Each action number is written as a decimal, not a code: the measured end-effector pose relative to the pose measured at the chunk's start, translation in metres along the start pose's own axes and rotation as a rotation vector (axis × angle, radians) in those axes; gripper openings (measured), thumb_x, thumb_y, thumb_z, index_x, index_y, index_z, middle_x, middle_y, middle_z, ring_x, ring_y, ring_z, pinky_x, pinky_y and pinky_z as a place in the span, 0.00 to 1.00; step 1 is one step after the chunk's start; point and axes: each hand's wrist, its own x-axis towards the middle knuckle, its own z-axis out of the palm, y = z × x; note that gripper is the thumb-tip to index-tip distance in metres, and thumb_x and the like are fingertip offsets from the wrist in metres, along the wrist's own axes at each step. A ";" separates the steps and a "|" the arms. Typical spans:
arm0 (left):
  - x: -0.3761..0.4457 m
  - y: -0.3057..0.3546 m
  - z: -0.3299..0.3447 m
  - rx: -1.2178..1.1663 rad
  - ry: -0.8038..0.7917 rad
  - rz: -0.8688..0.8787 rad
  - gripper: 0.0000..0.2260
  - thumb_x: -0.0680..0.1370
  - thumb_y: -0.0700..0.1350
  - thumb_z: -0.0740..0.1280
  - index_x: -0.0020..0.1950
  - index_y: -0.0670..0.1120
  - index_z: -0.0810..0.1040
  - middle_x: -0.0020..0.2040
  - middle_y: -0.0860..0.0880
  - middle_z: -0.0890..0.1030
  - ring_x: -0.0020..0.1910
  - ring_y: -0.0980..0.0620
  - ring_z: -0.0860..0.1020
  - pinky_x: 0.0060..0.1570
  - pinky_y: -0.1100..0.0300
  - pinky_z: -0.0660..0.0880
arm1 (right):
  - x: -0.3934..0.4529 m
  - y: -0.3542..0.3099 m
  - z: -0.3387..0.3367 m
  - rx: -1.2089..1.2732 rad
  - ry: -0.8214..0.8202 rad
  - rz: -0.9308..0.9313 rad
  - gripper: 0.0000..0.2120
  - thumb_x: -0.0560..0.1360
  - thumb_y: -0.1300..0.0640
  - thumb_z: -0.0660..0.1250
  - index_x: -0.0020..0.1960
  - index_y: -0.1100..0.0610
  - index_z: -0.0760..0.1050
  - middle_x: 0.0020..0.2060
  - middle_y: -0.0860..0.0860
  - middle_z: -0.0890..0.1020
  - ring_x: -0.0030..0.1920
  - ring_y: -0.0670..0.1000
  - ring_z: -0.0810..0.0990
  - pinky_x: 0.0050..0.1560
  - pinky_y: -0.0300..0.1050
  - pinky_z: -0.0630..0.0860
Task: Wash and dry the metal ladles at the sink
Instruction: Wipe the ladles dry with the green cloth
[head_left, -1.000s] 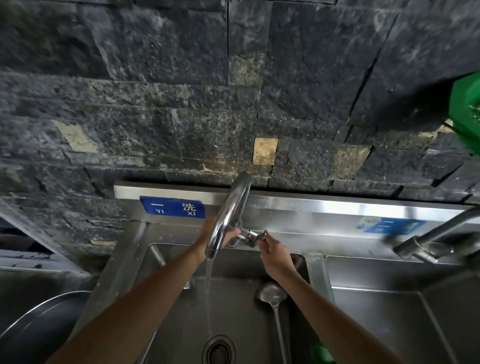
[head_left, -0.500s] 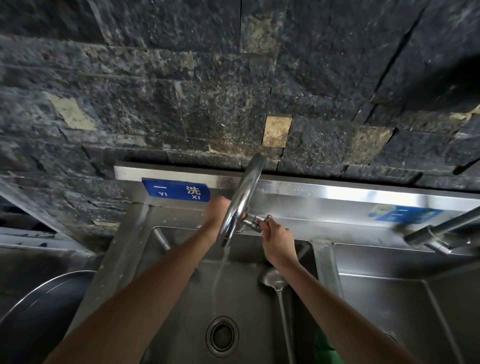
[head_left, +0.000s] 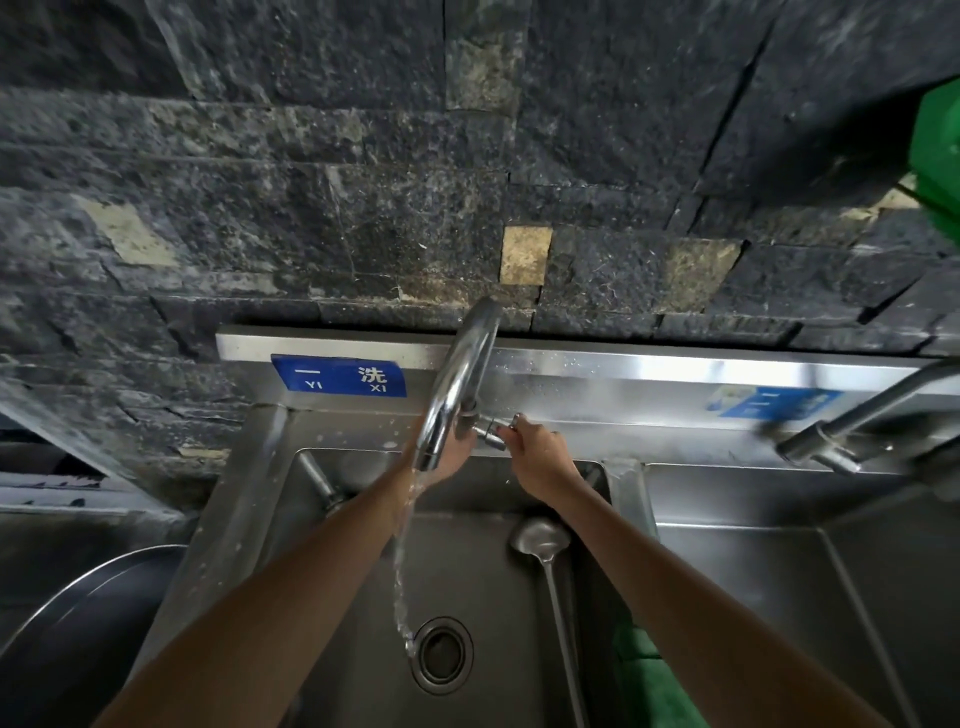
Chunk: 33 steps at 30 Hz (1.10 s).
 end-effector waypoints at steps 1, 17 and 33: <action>-0.008 0.007 -0.001 0.018 -0.040 -0.004 0.25 0.82 0.47 0.64 0.78 0.45 0.61 0.65 0.41 0.76 0.55 0.48 0.78 0.50 0.68 0.77 | -0.005 0.000 -0.007 0.022 -0.043 0.012 0.16 0.85 0.49 0.57 0.64 0.60 0.72 0.53 0.62 0.83 0.53 0.63 0.80 0.45 0.50 0.71; -0.116 0.036 0.137 -0.160 -0.336 -0.127 0.09 0.80 0.42 0.63 0.44 0.50 0.80 0.45 0.48 0.82 0.45 0.52 0.78 0.54 0.51 0.76 | -0.149 0.228 -0.048 0.251 0.072 0.566 0.12 0.81 0.53 0.63 0.44 0.59 0.80 0.42 0.60 0.84 0.46 0.64 0.84 0.48 0.59 0.80; -0.193 0.036 0.239 -0.700 -0.766 -0.687 0.19 0.72 0.50 0.76 0.60 0.46 0.80 0.61 0.49 0.82 0.63 0.50 0.77 0.67 0.44 0.70 | -0.257 0.257 -0.001 0.938 -0.038 0.937 0.14 0.78 0.48 0.70 0.44 0.59 0.82 0.31 0.50 0.85 0.35 0.53 0.84 0.44 0.44 0.78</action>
